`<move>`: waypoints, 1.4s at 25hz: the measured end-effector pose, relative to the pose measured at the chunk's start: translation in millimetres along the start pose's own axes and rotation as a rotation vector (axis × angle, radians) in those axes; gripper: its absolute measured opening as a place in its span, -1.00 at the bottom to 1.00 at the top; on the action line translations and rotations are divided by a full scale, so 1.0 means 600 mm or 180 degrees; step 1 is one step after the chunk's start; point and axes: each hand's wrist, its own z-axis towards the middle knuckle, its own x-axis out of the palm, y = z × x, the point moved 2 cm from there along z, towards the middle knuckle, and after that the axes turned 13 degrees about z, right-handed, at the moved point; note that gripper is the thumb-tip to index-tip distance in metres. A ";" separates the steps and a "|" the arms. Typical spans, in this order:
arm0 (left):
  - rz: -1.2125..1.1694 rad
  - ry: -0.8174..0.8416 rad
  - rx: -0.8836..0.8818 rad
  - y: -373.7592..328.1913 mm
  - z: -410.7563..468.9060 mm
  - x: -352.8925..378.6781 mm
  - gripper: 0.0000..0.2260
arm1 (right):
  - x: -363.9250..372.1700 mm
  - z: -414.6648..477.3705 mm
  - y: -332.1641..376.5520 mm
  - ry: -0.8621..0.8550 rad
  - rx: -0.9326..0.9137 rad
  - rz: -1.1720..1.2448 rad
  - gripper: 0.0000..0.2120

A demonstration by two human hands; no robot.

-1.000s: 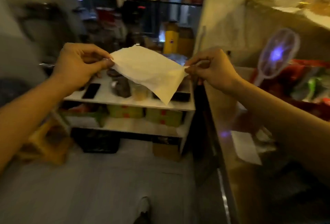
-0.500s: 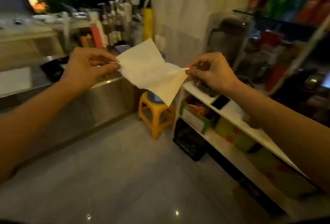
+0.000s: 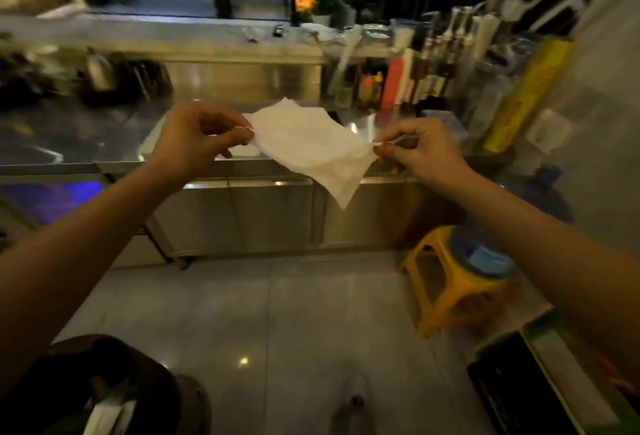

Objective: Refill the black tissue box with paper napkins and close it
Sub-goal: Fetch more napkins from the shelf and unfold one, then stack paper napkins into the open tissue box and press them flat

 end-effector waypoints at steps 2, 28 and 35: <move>0.0053 -0.0078 -0.0137 0.046 0.042 0.008 -0.93 | 0.008 0.084 -0.045 0.0107 -0.0072 0.0095 -0.86; -0.0035 -0.0278 -0.1276 0.448 0.543 0.271 -0.91 | -0.052 0.759 -0.451 0.0615 0.0195 0.0083 -0.87; -0.0361 0.0078 -0.1368 0.600 0.619 0.361 -0.93 | -0.015 0.802 -0.581 -0.0037 0.0646 0.0046 -0.91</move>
